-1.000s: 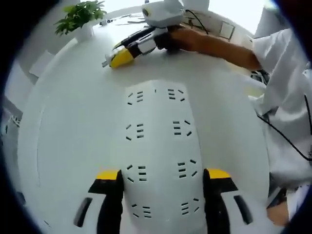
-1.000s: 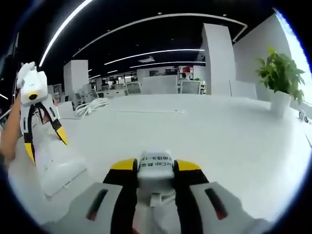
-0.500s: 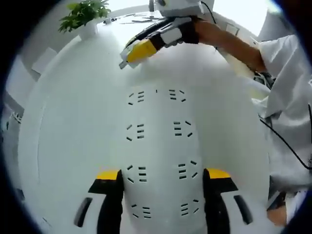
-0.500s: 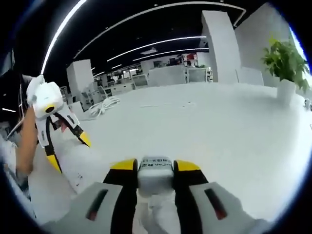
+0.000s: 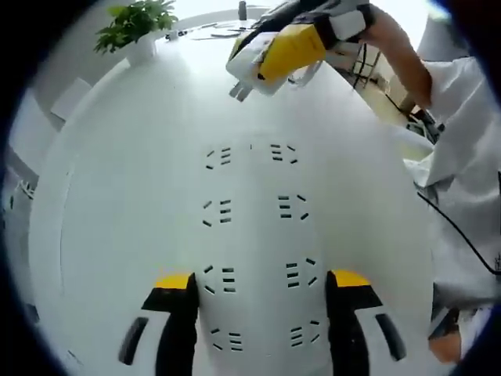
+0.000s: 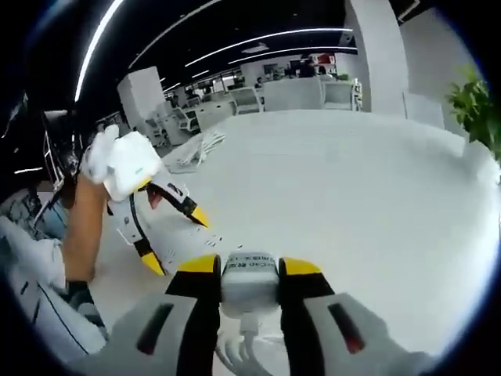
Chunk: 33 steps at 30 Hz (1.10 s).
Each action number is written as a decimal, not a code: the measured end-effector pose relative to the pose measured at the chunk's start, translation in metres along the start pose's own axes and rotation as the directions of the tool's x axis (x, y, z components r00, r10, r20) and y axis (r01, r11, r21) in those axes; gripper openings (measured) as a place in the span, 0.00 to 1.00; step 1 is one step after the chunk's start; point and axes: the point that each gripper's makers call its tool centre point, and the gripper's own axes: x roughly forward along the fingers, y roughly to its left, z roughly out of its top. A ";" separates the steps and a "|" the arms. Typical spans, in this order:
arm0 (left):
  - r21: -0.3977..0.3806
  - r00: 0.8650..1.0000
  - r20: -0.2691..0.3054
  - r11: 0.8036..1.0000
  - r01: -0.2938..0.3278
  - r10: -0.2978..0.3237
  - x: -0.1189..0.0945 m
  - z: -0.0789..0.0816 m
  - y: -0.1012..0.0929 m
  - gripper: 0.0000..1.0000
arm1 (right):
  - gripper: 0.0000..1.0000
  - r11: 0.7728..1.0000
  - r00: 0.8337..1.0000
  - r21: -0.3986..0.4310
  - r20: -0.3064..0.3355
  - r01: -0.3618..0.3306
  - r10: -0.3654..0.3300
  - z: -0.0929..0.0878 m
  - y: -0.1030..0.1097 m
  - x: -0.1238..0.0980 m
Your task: Straighten the power strip on the desk, plug the charger into it
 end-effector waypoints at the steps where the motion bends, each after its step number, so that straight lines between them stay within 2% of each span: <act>1: 0.001 1.000 0.000 1.000 0.000 0.000 0.000 0.000 0.000 0.68 | 0.28 1.000 1.000 0.005 -0.009 0.000 0.000 0.001 0.002 0.002; 2: 0.001 1.000 0.000 1.000 0.000 0.000 0.000 0.000 0.000 0.68 | 0.28 1.000 1.000 0.016 -0.014 -0.001 0.001 0.001 0.005 0.004; 5: 0.002 1.000 0.007 1.000 0.003 -0.003 0.000 0.001 0.000 0.68 | 0.28 1.000 0.995 0.028 -0.103 -0.011 0.014 -0.010 0.016 0.006; 7: 0.003 1.000 0.012 1.000 0.006 -0.006 0.000 0.001 0.000 0.68 | 0.28 0.999 0.992 0.035 -0.125 -0.012 0.016 -0.013 0.026 0.009; 8: 0.004 1.000 0.013 1.000 0.007 -0.007 0.000 0.001 0.000 0.68 | 0.28 0.999 0.986 0.035 -0.165 -0.022 0.027 -0.020 0.030 0.009; 9: 0.005 1.000 0.014 1.000 0.007 -0.007 0.000 0.002 0.000 0.68 | 0.28 0.999 0.984 0.036 -0.178 -0.018 0.024 -0.022 0.032 0.011; 12: 0.006 1.000 0.016 1.000 0.008 -0.008 0.000 0.002 0.000 0.68 | 0.28 0.999 0.975 0.039 -0.223 0.014 -0.005 -0.029 0.028 0.014; 17: 0.006 1.000 0.026 1.000 0.012 -0.012 0.000 0.003 0.000 0.68 | 0.28 0.995 0.974 0.098 -0.225 0.028 -0.006 -0.025 0.027 0.016; 19: 0.007 1.000 0.025 1.000 0.012 -0.012 0.000 0.003 0.000 0.68 | 0.28 0.992 0.967 0.120 -0.255 0.039 -0.007 -0.029 0.029 0.018; 21: 0.008 1.000 0.023 1.000 0.011 -0.011 0.000 0.003 0.000 0.68 | 0.28 0.992 0.949 0.099 -0.312 0.073 -0.038 -0.037 0.026 0.018; 22: 0.006 1.000 0.021 1.000 0.013 -0.013 0.000 0.002 0.000 0.68 | 0.28 0.991 0.953 0.107 -0.300 0.076 -0.041 -0.035 0.027 0.019; 29: 0.008 1.000 0.025 1.000 0.013 -0.013 0.000 0.002 0.002 0.68 | 0.28 0.986 0.942 0.106 -0.325 0.127 -0.086 -0.029 0.025 0.023; 33: 0.008 1.000 0.026 1.000 0.013 -0.013 0.000 0.002 0.001 0.68 | 0.28 0.975 0.937 0.123 -0.321 0.185 -0.137 -0.027 0.025 0.024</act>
